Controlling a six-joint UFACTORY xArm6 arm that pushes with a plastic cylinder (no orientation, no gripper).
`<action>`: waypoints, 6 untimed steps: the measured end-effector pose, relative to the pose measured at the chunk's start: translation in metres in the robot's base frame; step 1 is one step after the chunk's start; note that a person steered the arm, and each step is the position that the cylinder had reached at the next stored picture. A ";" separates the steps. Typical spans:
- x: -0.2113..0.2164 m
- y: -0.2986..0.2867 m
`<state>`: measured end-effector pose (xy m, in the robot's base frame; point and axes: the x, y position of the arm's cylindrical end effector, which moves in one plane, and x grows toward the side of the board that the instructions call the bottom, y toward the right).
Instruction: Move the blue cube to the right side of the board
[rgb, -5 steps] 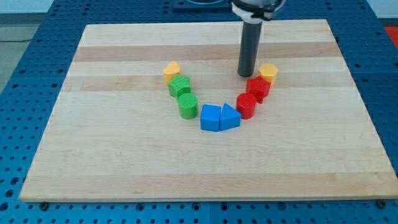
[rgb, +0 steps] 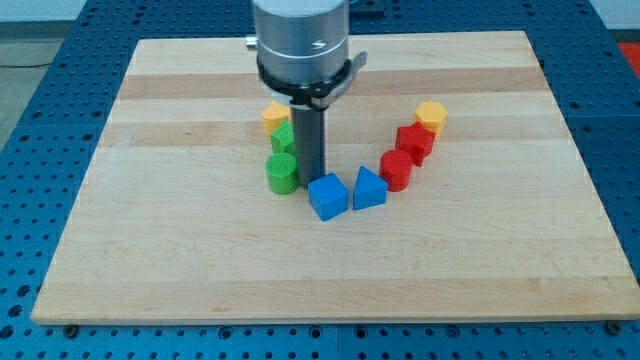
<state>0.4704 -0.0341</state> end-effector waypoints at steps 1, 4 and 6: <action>0.010 -0.011; 0.040 -0.008; 0.053 0.027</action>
